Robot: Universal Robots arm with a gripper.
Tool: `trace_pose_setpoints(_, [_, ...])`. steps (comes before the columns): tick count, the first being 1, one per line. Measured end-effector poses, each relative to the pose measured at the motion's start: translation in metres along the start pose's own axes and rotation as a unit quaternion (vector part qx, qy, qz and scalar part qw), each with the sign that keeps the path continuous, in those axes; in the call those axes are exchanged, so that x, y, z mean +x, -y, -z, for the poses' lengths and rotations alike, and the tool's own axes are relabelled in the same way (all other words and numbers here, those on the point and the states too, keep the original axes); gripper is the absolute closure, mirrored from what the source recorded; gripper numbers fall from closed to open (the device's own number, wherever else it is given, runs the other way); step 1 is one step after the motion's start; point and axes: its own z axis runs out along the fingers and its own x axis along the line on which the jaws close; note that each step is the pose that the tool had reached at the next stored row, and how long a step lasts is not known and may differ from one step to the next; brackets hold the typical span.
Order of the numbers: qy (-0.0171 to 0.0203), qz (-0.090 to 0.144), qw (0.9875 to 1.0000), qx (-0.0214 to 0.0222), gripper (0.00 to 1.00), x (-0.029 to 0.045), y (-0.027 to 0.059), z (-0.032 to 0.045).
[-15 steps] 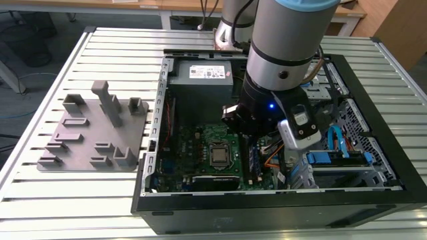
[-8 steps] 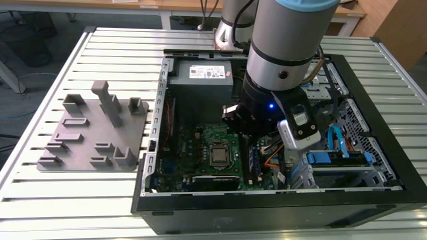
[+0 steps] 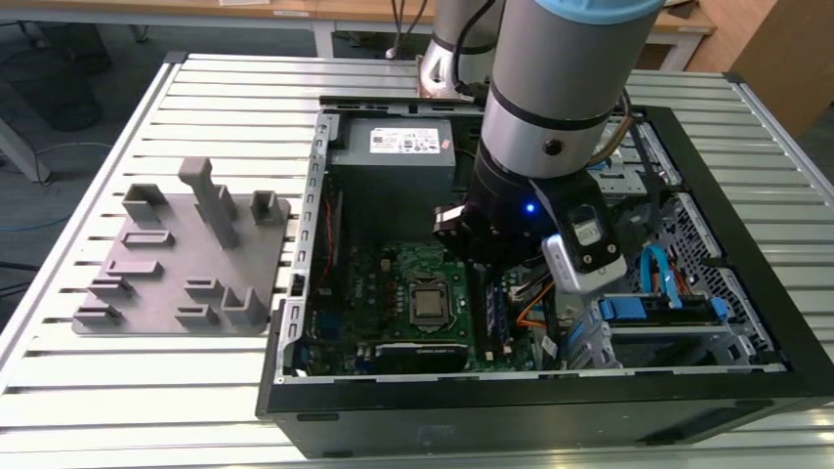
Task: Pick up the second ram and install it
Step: 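Insert the second ram into the second slot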
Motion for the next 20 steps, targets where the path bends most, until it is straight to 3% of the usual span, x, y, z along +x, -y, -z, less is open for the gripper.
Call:
trace_pose_setpoints(4, [-0.0004,0.022,0.9997,-0.0003,0.86,0.0001,0.0001,-0.0009])
trace_pose_setpoints(8, [-0.0009,0.056,0.9984,-0.0008,0.86,0.0,0.0,-0.0013])
trace_pose_setpoints(15, [-0.001,0.057,0.9984,-0.001,0.86,0.0,0.0001,-0.0017])
trace_pose_setpoints(20, [-0.0009,0.057,0.9983,-0.0008,0.86,0.0001,0.0001,-0.007])
